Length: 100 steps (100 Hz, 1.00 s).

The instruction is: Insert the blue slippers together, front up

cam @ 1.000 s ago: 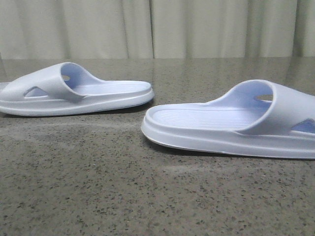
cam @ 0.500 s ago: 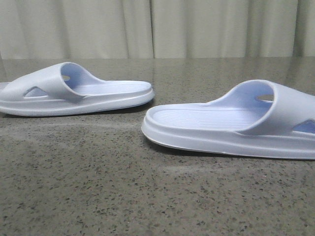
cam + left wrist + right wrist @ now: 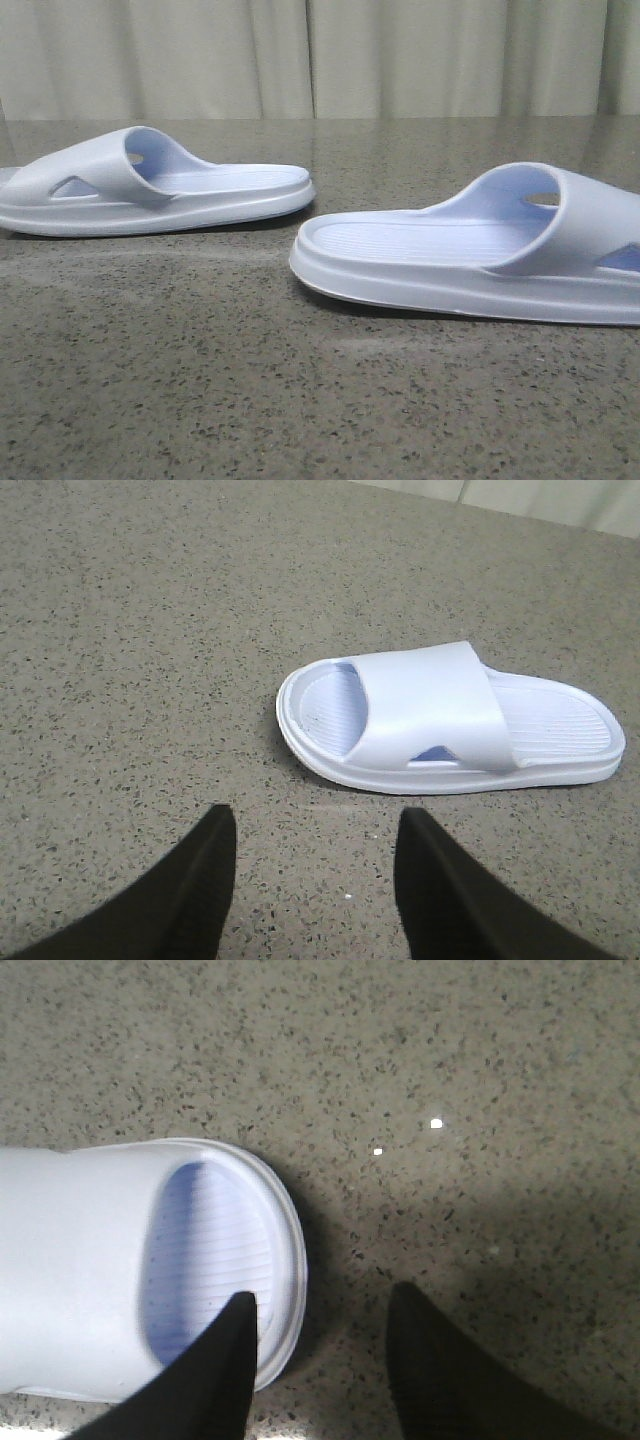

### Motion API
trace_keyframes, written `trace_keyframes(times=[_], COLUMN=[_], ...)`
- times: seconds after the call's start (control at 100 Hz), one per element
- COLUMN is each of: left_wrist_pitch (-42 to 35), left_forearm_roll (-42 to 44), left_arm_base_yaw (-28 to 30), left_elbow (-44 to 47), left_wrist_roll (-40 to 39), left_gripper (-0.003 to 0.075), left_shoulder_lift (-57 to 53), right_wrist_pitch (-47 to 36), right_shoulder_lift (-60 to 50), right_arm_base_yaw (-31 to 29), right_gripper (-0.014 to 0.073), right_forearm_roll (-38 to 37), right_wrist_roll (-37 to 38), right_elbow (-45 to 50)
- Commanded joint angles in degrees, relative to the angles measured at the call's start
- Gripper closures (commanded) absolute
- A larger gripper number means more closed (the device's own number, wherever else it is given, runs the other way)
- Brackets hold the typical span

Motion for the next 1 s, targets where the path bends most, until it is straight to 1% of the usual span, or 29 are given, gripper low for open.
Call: trace_keyframes(times=[0.0, 0.04, 0.14, 0.22, 0.29, 0.42, 0.56, 0.67, 0.83, 0.94, 0.99], left_wrist_pitch=[-3.25, -3.15, -2.85, -2.74, -2.74, -3.12, -3.62, -3.68, -3.68, -3.68, -3.68], left_forearm_roll=[-1.25, -1.25, -1.25, -1.38, -2.02, -2.01, -2.01, -2.01, -2.14, -2.14, -2.25], left_arm_base_yaw=[0.10, 0.10, 0.10, 0.10, 0.10, 0.10, 0.10, 0.10, 0.10, 0.10, 0.10], left_elbow=[-2.06, -2.06, -2.06, -2.06, -2.06, -2.06, -2.06, -2.06, -2.06, -2.06, -2.06], left_wrist_roll=[0.12, 0.12, 0.26, 1.08, 1.58, 1.67, 1.67, 1.67, 1.67, 1.67, 1.67], left_gripper=[0.0398, 0.0398, 0.0398, 0.0398, 0.0398, 0.0398, 0.0398, 0.0398, 0.0398, 0.0398, 0.0398], left_shoulder_lift=[1.44, 1.86, 2.72, 3.25, 3.61, 3.83, 3.83, 3.83, 3.83, 3.83, 3.83], right_wrist_pitch=[-2.53, -2.29, -2.39, -2.26, -1.39, 0.63, 5.06, 7.46, 10.42, 11.96, 11.95], right_shoulder_lift=[2.40, 3.25, 4.62, 5.20, 5.80, 5.91, 8.92, 12.38, 17.45, 19.42, 20.07], right_arm_base_yaw=[-0.41, -0.41, -0.41, -1.05, -2.32, -5.62, -8.61, -9.48, -10.42, -10.42, -10.42], right_gripper=[0.0339, 0.0339, 0.0339, 0.0339, 0.0339, 0.0339, 0.0339, 0.0339, 0.0339, 0.0340, 0.0366], right_forearm_roll=[2.00, 3.15, 8.65, 9.72, 9.96, 15.56, 18.89, 23.56, 26.57, 30.46, 30.46], right_wrist_roll=[-2.05, -2.81, -6.76, -7.71, -8.94, -13.90, -18.38, -22.80, -26.34, -30.15, -30.26], right_elbow=[-2.01, -2.01, -2.01, -2.01, -2.01, -2.01, -2.01, -2.01, -2.01, -2.01, -2.01])
